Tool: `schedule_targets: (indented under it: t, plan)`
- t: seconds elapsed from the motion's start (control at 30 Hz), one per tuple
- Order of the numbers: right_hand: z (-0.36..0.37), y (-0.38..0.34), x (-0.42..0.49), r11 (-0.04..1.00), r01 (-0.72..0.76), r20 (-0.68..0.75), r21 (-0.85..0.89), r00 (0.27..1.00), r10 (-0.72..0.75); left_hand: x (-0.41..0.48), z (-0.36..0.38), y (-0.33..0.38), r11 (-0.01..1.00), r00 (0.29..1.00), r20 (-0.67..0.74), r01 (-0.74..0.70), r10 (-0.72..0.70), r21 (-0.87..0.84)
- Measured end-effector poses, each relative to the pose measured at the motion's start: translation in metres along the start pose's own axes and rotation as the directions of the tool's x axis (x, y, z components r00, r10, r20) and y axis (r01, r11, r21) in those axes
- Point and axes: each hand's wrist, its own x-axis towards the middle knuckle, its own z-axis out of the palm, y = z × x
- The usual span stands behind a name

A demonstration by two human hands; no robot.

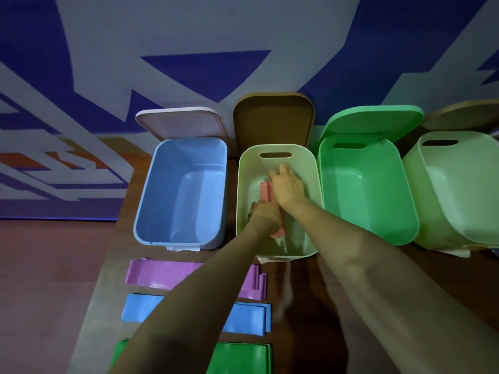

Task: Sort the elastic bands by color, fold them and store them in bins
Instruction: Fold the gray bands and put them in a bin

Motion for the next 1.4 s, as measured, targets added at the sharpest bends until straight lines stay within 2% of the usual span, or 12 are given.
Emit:
schedule_targets:
  t: [0.13,0.2,0.27,0.37,0.47,0.57,0.67,0.77,0.93,1.17,1.27,1.4]
  plan:
    - [-0.009,0.003,-0.011,0.992,0.051,0.157,-0.111,0.987,-0.033,-0.019,-0.010,0.006,0.985,0.989,0.064,-0.141,0.135,0.100]
    - [-0.019,0.004,-0.020,0.994,0.058,0.190,-0.091,0.981,-0.039,-0.030,-0.018,0.007,0.975,0.982,0.099,-0.176,0.163,0.136]
    - [-0.038,0.001,-0.032,0.998,0.030,0.118,0.061,0.992,-0.037,-0.041,-0.028,0.006,0.979,0.986,0.025,-0.167,0.166,0.120]
    - [-0.072,-0.004,-0.066,0.965,0.077,-0.138,0.251,0.989,-0.043,-0.060,-0.038,-0.001,0.988,0.957,-0.260,-0.145,0.126,-0.055]
    - [-0.090,-0.002,-0.117,0.926,0.172,-0.365,0.335,0.930,-0.040,-0.090,-0.031,-0.013,0.965,0.844,-0.529,-0.202,0.086,-0.165]
    - [-0.082,0.004,-0.170,0.877,0.269,-0.517,0.399,0.855,-0.027,-0.128,-0.002,-0.023,0.911,0.675,-0.734,-0.347,0.077,-0.224]
    - [-0.053,0.005,-0.221,0.857,0.354,-0.582,0.375,0.809,-0.080,-0.163,0.038,-0.033,0.855,0.537,-0.841,-0.466,0.067,-0.229]
    - [-0.014,0.002,-0.268,0.846,0.404,-0.598,0.347,0.791,-0.132,-0.186,0.083,-0.048,0.794,0.481,-0.873,-0.559,0.076,-0.239]
    - [0.045,-0.006,-0.335,0.876,0.387,-0.565,0.288,0.807,-0.171,-0.223,0.156,-0.077,0.754,0.486,-0.866,-0.611,0.117,-0.241]
    - [0.114,-0.027,-0.388,0.911,0.283,-0.399,0.300,0.905,-0.150,-0.251,0.235,-0.137,0.884,0.658,-0.749,-0.392,0.076,-0.254]
    - [0.131,-0.035,-0.398,0.924,0.192,-0.310,0.330,0.947,-0.086,-0.260,0.257,-0.157,0.906,0.683,-0.730,-0.329,0.033,-0.266]
    - [0.145,-0.046,-0.405,0.943,0.075,-0.206,0.323,0.979,-0.007,-0.269,0.278,-0.168,0.932,0.690,-0.721,-0.293,0.053,-0.212]
